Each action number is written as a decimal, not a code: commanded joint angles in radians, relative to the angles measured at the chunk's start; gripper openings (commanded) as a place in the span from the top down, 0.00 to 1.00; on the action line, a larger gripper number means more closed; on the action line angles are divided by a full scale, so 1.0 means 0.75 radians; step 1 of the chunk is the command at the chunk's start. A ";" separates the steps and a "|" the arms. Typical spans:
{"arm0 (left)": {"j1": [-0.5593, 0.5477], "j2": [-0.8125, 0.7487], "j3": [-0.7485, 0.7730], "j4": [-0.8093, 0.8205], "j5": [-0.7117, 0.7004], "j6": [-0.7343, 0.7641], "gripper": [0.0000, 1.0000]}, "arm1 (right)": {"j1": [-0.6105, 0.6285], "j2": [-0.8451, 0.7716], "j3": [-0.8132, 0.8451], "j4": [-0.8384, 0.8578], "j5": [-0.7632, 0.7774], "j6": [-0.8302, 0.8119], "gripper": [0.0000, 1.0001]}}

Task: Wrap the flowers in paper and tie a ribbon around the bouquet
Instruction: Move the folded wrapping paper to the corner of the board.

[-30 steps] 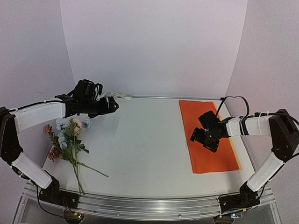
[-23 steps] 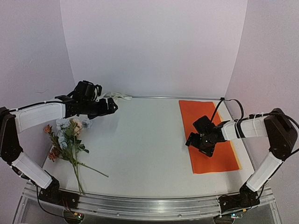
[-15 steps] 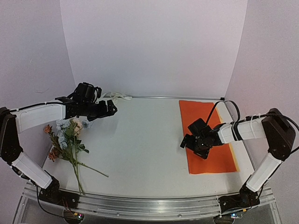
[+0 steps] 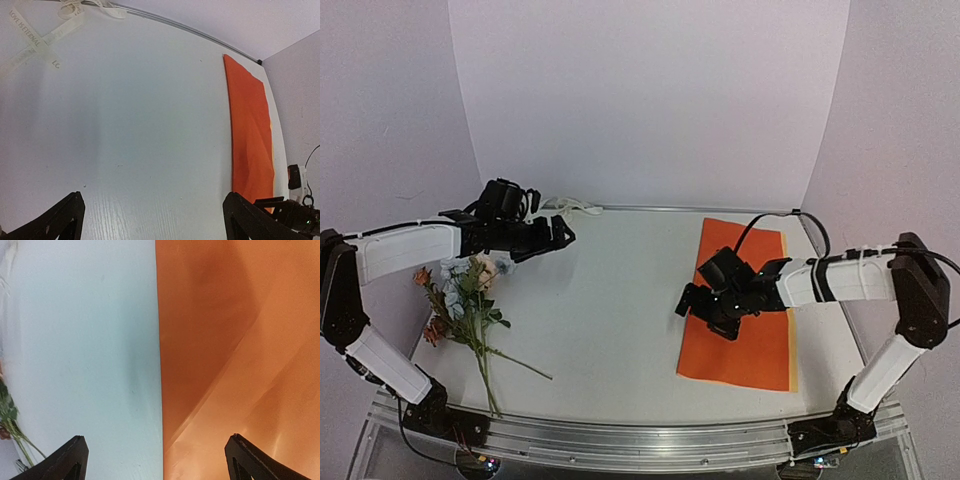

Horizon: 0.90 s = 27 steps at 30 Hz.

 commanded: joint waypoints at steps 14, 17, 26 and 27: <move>-0.327 0.696 0.536 0.104 0.346 0.002 0.09 | -0.798 -0.446 -0.419 0.118 -0.221 -0.276 0.02; -0.362 0.811 0.675 0.050 0.353 0.016 0.13 | -0.889 -0.420 -0.480 0.231 -0.306 -0.262 0.02; -0.426 1.063 0.966 -0.016 0.327 0.065 0.29 | -1.016 -0.278 -0.539 0.412 -0.412 -0.256 0.02; -0.438 1.090 1.009 -0.039 0.313 0.082 0.31 | -1.024 -0.265 -0.535 0.416 -0.415 -0.261 0.02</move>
